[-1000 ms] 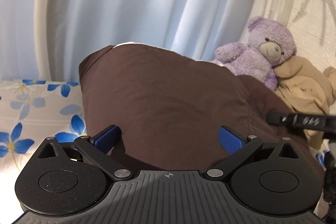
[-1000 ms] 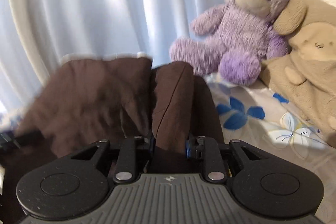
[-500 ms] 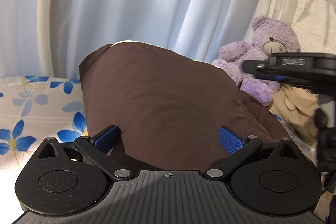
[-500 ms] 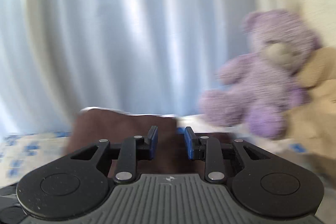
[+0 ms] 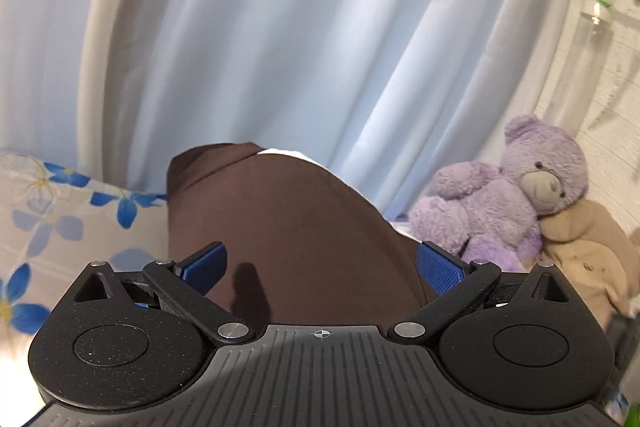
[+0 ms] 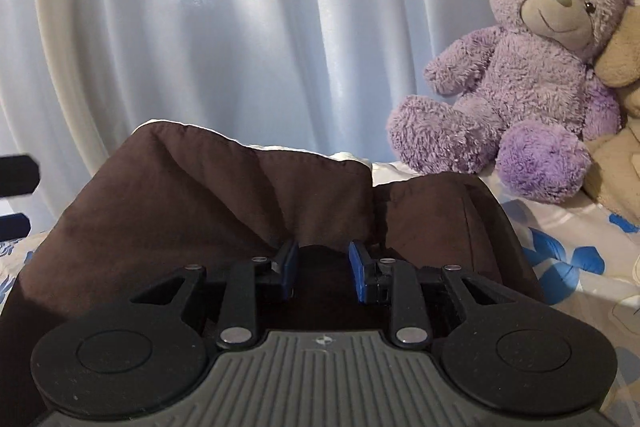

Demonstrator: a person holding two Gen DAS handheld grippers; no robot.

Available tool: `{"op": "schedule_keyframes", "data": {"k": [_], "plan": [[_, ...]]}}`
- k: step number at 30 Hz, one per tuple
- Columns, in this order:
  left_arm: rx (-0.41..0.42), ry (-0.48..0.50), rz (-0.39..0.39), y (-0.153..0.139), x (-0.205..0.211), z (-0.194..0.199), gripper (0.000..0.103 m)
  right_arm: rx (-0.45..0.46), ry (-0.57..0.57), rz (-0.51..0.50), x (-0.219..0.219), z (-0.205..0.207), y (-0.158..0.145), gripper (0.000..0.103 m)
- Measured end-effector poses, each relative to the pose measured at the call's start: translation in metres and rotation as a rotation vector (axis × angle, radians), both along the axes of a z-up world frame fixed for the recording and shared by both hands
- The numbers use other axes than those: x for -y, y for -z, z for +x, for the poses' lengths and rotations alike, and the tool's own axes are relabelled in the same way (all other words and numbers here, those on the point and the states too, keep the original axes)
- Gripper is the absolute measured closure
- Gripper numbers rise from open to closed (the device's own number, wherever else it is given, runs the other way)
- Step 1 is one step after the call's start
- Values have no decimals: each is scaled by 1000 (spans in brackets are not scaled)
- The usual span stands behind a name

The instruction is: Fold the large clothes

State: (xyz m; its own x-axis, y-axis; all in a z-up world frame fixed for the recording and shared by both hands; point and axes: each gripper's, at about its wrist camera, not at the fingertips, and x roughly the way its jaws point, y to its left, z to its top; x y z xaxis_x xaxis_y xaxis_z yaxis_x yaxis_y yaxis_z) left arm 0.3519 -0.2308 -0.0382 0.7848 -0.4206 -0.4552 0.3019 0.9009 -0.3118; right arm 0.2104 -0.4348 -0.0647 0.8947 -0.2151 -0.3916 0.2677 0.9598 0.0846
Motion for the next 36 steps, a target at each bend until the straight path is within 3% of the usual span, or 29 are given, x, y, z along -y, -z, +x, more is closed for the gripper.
{"op": "schedule_keyframes", "data": {"k": [6, 11, 18, 24, 27, 30, 36], "plan": [[-37, -12, 135, 36, 33, 19, 0, 17, 30, 64, 13, -4, 12, 78], [-36, -45, 191, 62, 39, 24, 0, 32, 30, 72, 17, -3, 18, 78], [-42, -43, 184, 60, 35, 25, 0, -7, 35, 102, 20, -2, 11, 77], [-68, -37, 183, 57, 35, 28, 0, -90, 49, 9, 13, 23, -9, 72], [-121, -14, 230, 40, 41, 41, 0, -107, 60, 34, 23, 28, 1, 70], [-103, -38, 267, 32, 45, 60, 0, -111, 54, 53, 27, 27, 2, 69], [-119, -83, 292, 34, 52, 96, 0, -150, 41, -7, 13, 43, -29, 64]]}}
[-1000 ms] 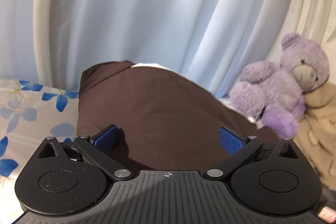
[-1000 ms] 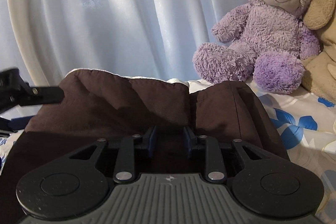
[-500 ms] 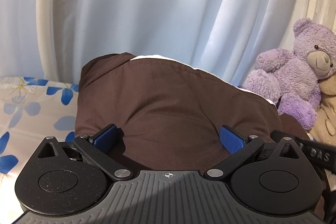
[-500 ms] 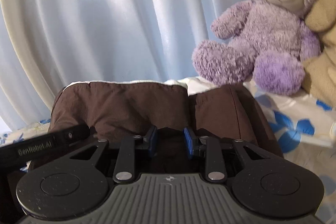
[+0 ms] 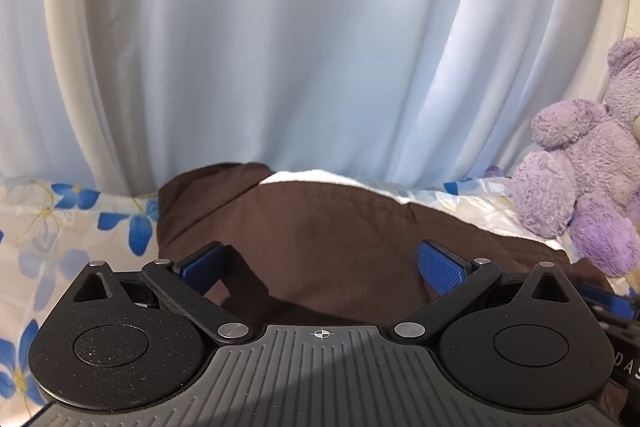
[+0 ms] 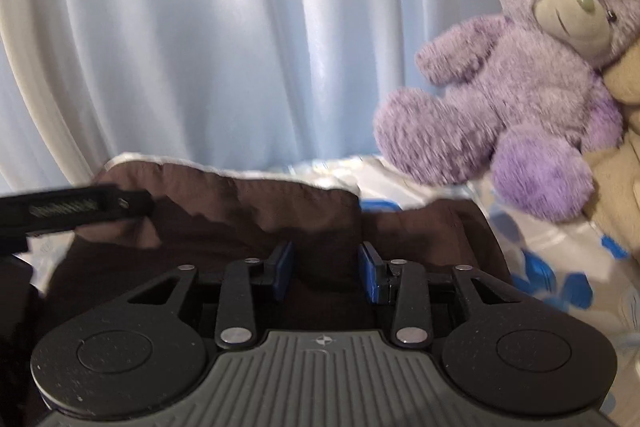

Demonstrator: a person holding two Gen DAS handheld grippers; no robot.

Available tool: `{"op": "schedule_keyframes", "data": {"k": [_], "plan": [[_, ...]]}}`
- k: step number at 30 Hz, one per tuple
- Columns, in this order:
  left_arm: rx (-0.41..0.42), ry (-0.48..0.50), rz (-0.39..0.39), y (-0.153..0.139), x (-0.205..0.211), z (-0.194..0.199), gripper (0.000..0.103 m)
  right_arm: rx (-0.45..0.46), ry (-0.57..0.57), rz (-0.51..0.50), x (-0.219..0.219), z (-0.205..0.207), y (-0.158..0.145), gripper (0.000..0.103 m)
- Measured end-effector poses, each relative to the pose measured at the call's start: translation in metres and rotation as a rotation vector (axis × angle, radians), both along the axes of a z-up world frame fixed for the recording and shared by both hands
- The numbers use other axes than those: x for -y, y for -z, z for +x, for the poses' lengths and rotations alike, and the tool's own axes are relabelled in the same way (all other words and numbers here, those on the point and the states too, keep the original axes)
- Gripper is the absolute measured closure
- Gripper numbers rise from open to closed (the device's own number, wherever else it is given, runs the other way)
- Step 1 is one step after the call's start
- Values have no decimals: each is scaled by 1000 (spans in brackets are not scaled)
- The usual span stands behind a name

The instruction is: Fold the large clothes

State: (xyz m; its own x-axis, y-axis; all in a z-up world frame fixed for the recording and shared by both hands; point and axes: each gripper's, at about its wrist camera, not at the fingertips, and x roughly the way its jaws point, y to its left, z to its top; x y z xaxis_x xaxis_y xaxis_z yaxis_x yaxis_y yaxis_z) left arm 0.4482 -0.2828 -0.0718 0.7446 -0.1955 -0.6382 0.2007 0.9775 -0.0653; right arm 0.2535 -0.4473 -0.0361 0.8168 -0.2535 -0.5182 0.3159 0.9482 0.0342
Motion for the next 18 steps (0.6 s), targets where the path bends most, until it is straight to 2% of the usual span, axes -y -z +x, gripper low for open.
{"op": "schedule_keyframes", "data": {"k": [2, 5, 9, 12, 14, 18], "plan": [[-14, 0, 24, 3, 6, 8, 0, -16, -4, -12, -1, 15, -4, 62], [-57, -8, 29, 19, 11, 15, 0, -58, -8, -28, 4, 33, 7, 58], [-19, -35, 76, 36, 21, 8, 0, 22, -3, 9, 13, 29, 31, 56], [-19, -42, 117, 39, 27, 9, 0, 51, -2, 0, 11, 28, 34, 56], [-20, -37, 79, 38, 21, 7, 0, 53, -2, 4, 11, 30, 32, 56], [-67, 63, -93, 25, -17, -18, 0, 93, -15, 101, 20, 16, 19, 50]]}}
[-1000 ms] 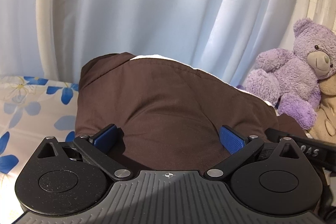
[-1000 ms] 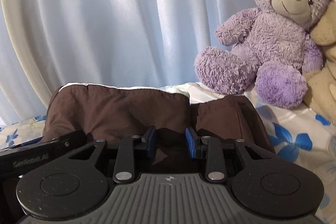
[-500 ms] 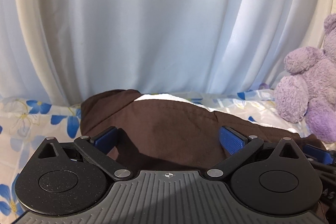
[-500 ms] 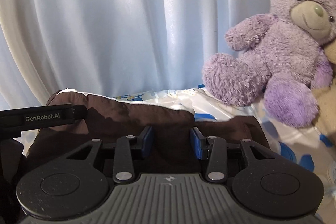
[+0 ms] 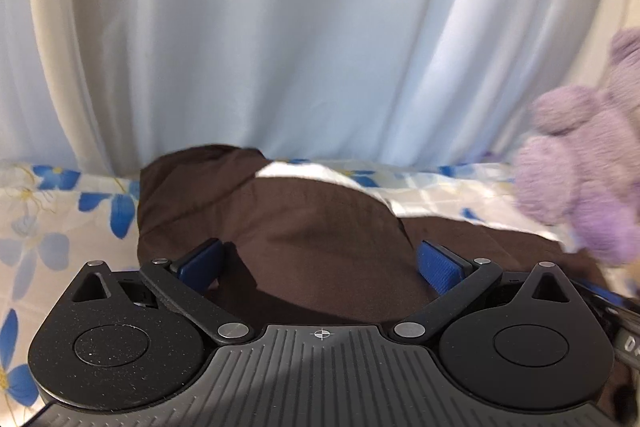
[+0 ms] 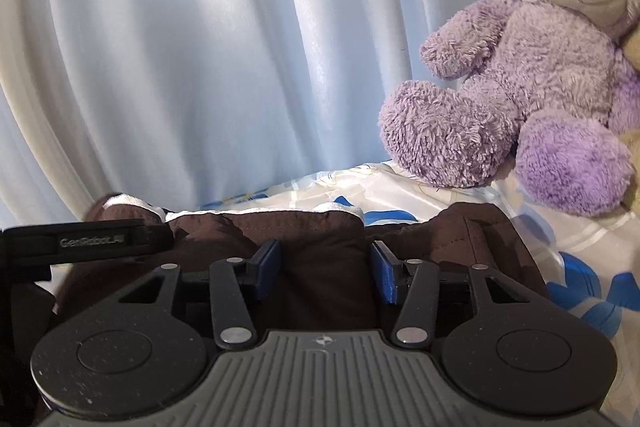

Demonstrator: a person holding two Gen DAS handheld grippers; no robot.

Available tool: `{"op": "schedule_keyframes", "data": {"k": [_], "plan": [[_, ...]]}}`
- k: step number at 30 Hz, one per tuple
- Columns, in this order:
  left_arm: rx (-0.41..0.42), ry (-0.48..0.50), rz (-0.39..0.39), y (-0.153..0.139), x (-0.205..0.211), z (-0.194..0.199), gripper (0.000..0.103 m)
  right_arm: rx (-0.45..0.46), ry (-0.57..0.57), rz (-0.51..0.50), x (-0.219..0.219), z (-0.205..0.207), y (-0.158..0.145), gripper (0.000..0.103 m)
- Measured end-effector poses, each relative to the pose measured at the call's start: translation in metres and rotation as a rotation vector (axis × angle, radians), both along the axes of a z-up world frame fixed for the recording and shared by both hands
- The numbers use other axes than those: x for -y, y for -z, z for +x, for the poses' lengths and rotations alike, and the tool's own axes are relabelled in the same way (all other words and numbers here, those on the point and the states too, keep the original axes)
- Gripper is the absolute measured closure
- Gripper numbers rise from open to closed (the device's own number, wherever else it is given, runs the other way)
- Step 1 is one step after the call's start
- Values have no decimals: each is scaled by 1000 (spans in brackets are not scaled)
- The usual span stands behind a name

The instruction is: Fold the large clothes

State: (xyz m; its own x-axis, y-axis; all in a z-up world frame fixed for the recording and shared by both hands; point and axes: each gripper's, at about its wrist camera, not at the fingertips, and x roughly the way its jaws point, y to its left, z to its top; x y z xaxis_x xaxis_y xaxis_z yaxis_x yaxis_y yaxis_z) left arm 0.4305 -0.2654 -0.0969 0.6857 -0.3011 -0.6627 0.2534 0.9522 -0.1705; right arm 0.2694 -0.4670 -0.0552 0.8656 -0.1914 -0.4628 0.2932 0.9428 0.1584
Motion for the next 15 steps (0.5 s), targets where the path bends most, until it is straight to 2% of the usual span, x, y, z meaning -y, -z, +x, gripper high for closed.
{"op": "schedule_keyframes", "data": {"k": [2, 4, 7, 10, 12, 13, 15], "plan": [[-18, 64, -77, 0, -26, -33, 0, 8, -13, 66, 8, -23, -10, 34], [-40, 109, -151, -1, -58, -62, 0, 29, -47, 127, 20, -55, -16, 30], [-100, 104, -252, 8, -96, -93, 0, 23, -52, 205, 47, -103, -18, 26], [-151, 101, -332, 22, -110, -105, 0, -39, 4, 306, 77, -128, -8, 26], [-188, 86, -373, 30, -108, -102, 0, -54, -2, 400, 91, -134, 4, 27], [-195, 82, -398, 33, -106, -100, 0, -54, -22, 461, 96, -132, 10, 34], [-197, 58, -398, 33, -102, -96, 0, -57, -44, 522, 101, -125, 17, 39]]}}
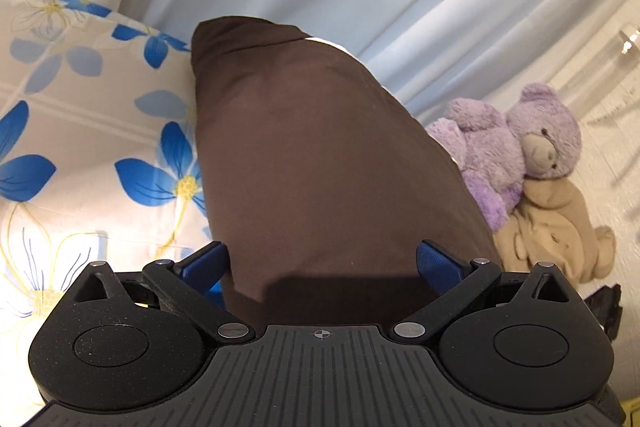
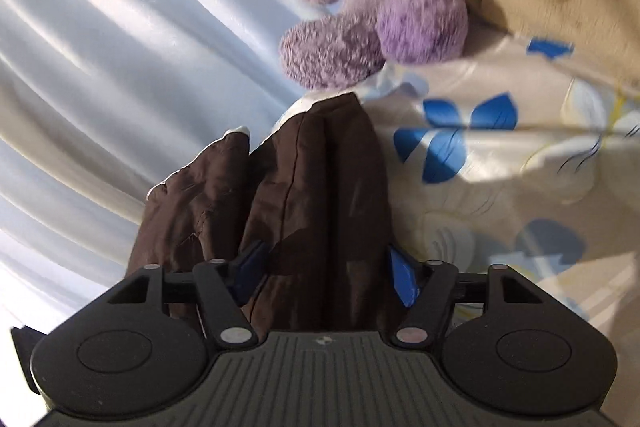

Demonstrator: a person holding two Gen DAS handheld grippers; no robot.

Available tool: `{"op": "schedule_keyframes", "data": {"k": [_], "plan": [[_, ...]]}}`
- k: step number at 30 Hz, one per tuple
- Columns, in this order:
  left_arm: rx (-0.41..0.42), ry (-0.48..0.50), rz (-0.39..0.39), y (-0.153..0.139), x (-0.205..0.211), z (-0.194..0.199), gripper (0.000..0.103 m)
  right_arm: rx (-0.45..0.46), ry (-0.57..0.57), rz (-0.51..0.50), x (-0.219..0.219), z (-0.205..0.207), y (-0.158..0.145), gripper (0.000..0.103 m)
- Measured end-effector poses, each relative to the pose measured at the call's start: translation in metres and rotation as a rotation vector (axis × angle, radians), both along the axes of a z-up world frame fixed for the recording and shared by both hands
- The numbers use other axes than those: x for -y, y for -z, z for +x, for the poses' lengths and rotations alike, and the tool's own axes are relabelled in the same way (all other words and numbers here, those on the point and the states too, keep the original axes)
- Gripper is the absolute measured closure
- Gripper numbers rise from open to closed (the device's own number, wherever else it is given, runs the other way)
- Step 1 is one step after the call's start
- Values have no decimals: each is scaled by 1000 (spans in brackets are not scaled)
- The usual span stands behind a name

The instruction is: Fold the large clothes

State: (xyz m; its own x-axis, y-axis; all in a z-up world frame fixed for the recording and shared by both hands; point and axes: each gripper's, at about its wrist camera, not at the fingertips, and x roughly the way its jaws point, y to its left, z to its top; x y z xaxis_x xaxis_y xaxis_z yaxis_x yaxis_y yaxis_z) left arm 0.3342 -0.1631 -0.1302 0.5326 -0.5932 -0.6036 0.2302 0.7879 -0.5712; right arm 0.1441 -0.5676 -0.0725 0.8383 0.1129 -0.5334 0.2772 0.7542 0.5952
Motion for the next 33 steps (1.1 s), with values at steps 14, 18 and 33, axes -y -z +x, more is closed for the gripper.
{"op": "schedule_keyframes", "data": {"k": [14, 18, 33], "plan": [[29, -1, 34, -6, 1, 2, 9, -76, -121, -171, -47, 40, -7, 64], [43, -30, 45, -18, -13, -5, 13, -94, -177, -227, -69, 42, -21, 65], [86, -203, 143, -41, -101, -26, 22, -107, -390, -277, -181, 112, -25, 71]]}}
